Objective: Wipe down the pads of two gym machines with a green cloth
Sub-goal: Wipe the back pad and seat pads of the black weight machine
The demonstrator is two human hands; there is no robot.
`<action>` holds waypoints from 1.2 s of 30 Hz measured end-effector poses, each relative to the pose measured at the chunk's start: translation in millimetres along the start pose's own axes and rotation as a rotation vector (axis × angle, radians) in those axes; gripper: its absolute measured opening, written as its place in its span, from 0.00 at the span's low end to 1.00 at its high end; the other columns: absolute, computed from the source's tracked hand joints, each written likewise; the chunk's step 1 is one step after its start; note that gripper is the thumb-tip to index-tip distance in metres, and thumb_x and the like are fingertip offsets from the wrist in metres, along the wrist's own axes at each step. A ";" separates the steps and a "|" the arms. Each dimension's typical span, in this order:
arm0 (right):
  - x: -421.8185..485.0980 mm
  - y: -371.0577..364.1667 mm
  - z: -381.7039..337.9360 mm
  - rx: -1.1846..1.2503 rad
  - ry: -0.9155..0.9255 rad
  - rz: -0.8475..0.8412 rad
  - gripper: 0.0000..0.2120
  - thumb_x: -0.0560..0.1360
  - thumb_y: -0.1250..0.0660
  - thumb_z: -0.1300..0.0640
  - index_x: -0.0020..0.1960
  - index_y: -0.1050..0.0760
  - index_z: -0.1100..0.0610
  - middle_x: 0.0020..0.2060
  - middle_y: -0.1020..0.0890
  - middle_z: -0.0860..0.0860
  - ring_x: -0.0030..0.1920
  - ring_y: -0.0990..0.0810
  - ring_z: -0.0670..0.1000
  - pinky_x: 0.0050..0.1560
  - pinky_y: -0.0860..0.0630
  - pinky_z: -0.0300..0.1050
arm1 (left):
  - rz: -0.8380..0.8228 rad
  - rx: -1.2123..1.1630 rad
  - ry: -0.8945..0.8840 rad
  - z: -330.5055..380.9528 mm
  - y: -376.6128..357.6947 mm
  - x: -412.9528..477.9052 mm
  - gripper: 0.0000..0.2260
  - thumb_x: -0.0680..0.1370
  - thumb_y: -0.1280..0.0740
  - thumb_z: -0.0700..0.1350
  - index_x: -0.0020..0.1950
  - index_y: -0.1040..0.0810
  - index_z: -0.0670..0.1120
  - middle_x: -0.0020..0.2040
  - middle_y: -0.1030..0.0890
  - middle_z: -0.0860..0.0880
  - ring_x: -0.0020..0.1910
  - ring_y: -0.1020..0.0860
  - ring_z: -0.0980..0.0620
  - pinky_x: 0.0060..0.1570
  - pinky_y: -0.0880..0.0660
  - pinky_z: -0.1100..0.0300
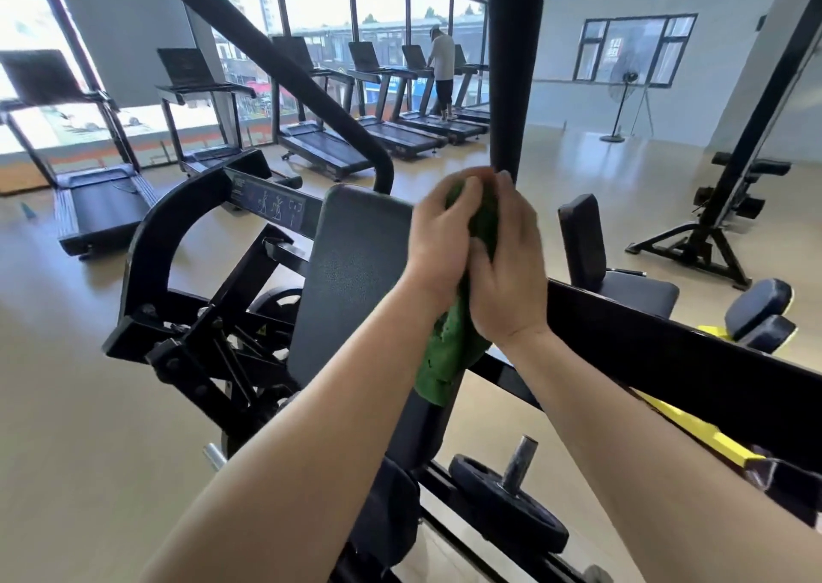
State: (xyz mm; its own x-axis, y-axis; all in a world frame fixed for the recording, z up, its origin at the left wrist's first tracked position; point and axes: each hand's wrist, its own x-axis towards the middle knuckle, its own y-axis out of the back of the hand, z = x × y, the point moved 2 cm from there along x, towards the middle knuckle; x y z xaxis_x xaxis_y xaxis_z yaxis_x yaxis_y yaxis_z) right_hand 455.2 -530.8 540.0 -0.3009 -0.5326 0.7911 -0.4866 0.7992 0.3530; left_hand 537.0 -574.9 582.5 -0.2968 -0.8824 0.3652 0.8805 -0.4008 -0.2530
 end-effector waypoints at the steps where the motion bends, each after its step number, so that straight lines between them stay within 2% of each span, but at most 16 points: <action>1: -4.3 -6.2 1.1 -0.148 0.066 -0.076 0.32 0.79 0.43 0.49 0.81 0.44 0.57 0.76 0.34 0.61 0.75 0.34 0.60 0.74 0.34 0.57 | 0.063 -0.044 0.042 -2.5 9.2 -2.3 0.06 0.80 0.33 0.40 0.54 0.17 0.46 0.50 0.15 0.47 0.51 0.16 0.52 0.60 0.21 0.50; 2: -9.4 -13.3 3.8 -0.294 0.133 -0.132 0.33 0.80 0.41 0.48 0.82 0.45 0.55 0.77 0.36 0.61 0.76 0.35 0.62 0.74 0.34 0.58 | 0.137 0.053 0.022 -5.1 20.8 -5.3 0.06 0.79 0.32 0.40 0.55 0.18 0.46 0.50 0.15 0.49 0.49 0.17 0.56 0.59 0.21 0.54; 4: -16.0 -25.3 9.6 -0.462 0.220 -0.161 0.30 0.81 0.39 0.48 0.80 0.41 0.52 0.77 0.35 0.61 0.76 0.35 0.64 0.75 0.35 0.61 | 0.260 0.486 -0.154 -13.5 47.2 -17.4 0.05 0.78 0.30 0.43 0.53 0.19 0.50 0.51 0.18 0.52 0.48 0.19 0.60 0.55 0.22 0.58; 5: -16.1 -28.8 11.0 -0.465 0.241 -0.135 0.27 0.80 0.37 0.51 0.78 0.36 0.53 0.75 0.32 0.62 0.75 0.33 0.64 0.74 0.34 0.63 | 0.284 0.660 -0.222 -18.8 58.4 -24.6 0.04 0.78 0.30 0.46 0.52 0.21 0.52 0.51 0.20 0.54 0.48 0.20 0.59 0.54 0.22 0.58; 7: -10.9 -28.9 8.9 -0.400 0.247 -0.023 0.21 0.76 0.35 0.56 0.68 0.26 0.57 0.68 0.25 0.62 0.68 0.27 0.64 0.68 0.30 0.62 | 0.248 0.806 -0.198 -27.5 69.0 -39.5 0.06 0.78 0.31 0.53 0.52 0.24 0.55 0.49 0.21 0.56 0.47 0.21 0.58 0.51 0.23 0.56; 10: 11.2 -13.8 5.1 -0.321 0.110 0.191 0.14 0.72 0.36 0.61 0.58 0.23 0.61 0.60 0.21 0.61 0.61 0.23 0.65 0.61 0.27 0.57 | 0.120 0.827 -0.122 -33.2 60.3 -46.8 0.06 0.78 0.33 0.53 0.53 0.25 0.56 0.44 0.20 0.57 0.43 0.21 0.56 0.48 0.23 0.53; 13: 20.9 -5.3 4.6 -0.392 -0.015 0.206 0.13 0.77 0.37 0.58 0.59 0.23 0.60 0.66 0.23 0.59 0.66 0.25 0.63 0.65 0.29 0.57 | 0.063 0.883 -0.304 -28.7 45.1 -38.4 0.09 0.78 0.33 0.46 0.57 0.21 0.53 0.47 0.19 0.56 0.43 0.22 0.56 0.46 0.25 0.57; 16: -8.4 -20.0 1.1 -0.591 0.034 0.167 0.16 0.80 0.38 0.56 0.66 0.24 0.57 0.71 0.27 0.61 0.70 0.32 0.62 0.70 0.31 0.58 | 0.015 0.926 -0.452 -42.9 51.5 -39.9 0.11 0.79 0.34 0.42 0.60 0.21 0.47 0.53 0.21 0.50 0.45 0.21 0.50 0.45 0.23 0.53; 18: -30.9 -30.4 -2.9 -0.569 0.046 0.187 0.20 0.80 0.39 0.60 0.72 0.26 0.58 0.70 0.28 0.62 0.70 0.33 0.62 0.70 0.29 0.58 | -0.034 0.969 -0.524 -64.2 73.1 -56.3 0.13 0.79 0.34 0.41 0.64 0.22 0.45 0.57 0.22 0.47 0.50 0.22 0.46 0.47 0.21 0.49; 22: -72.9 -36.4 -7.4 -0.367 -0.187 0.195 0.28 0.80 0.42 0.63 0.80 0.37 0.50 0.71 0.33 0.63 0.70 0.28 0.62 0.66 0.25 0.53 | -0.236 1.169 -0.687 -105.9 115.0 -95.0 0.22 0.78 0.33 0.42 0.73 0.27 0.47 0.73 0.28 0.48 0.67 0.28 0.44 0.58 0.22 0.52; 24: -107.4 -44.8 -9.9 -0.336 -0.292 0.172 0.29 0.80 0.42 0.62 0.80 0.39 0.54 0.71 0.32 0.63 0.69 0.28 0.61 0.68 0.27 0.54 | -0.301 1.179 -0.699 -115.3 124.8 -102.9 0.22 0.80 0.35 0.42 0.75 0.28 0.48 0.77 0.31 0.48 0.74 0.31 0.46 0.63 0.23 0.54; 26: -139.5 -54.4 -14.1 -0.374 -0.392 0.150 0.28 0.79 0.40 0.58 0.78 0.38 0.60 0.71 0.30 0.63 0.70 0.30 0.62 0.73 0.33 0.55 | -0.340 1.168 -0.711 -117.2 129.6 -103.2 0.23 0.79 0.33 0.42 0.75 0.28 0.46 0.77 0.31 0.47 0.76 0.33 0.46 0.62 0.23 0.55; 28: -145.1 -56.7 -20.1 -0.458 -0.370 0.110 0.30 0.79 0.40 0.54 0.78 0.38 0.63 0.73 0.32 0.65 0.72 0.32 0.65 0.75 0.35 0.59 | -0.392 1.181 -0.746 -114.5 130.2 -94.2 0.26 0.77 0.28 0.41 0.74 0.29 0.43 0.77 0.31 0.44 0.76 0.33 0.44 0.62 0.22 0.52; 30: -111.5 -50.1 -21.2 -0.512 -0.253 0.057 0.31 0.80 0.41 0.52 0.80 0.42 0.62 0.77 0.37 0.64 0.77 0.38 0.65 0.77 0.39 0.61 | -0.431 1.197 -0.755 -101.4 123.8 -71.1 0.28 0.76 0.28 0.40 0.75 0.32 0.41 0.77 0.32 0.42 0.76 0.34 0.42 0.64 0.23 0.47; 33: -43.3 -39.4 -19.1 -0.576 -0.069 -0.014 0.32 0.82 0.44 0.49 0.82 0.46 0.60 0.81 0.43 0.63 0.80 0.42 0.64 0.80 0.42 0.58 | -0.323 1.119 -0.634 -65.3 103.1 -30.6 0.24 0.81 0.34 0.41 0.76 0.33 0.42 0.78 0.33 0.44 0.77 0.34 0.44 0.62 0.23 0.47; 36: -35.5 -42.8 -12.6 -0.524 -0.099 0.012 0.31 0.83 0.44 0.49 0.82 0.48 0.61 0.81 0.45 0.64 0.80 0.42 0.63 0.80 0.43 0.54 | -0.245 1.082 -0.620 -56.6 87.6 -20.7 0.22 0.83 0.40 0.43 0.78 0.36 0.47 0.79 0.35 0.48 0.78 0.37 0.46 0.58 0.23 0.47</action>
State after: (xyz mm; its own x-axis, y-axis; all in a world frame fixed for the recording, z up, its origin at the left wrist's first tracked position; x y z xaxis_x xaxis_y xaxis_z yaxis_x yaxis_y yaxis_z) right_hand 497.0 -542.6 503.1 -0.3923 -0.5258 0.7547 -0.0157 0.8242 0.5661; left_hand 599.4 -605.7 502.0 -0.5294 -0.4340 0.7290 0.7652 0.1267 0.6311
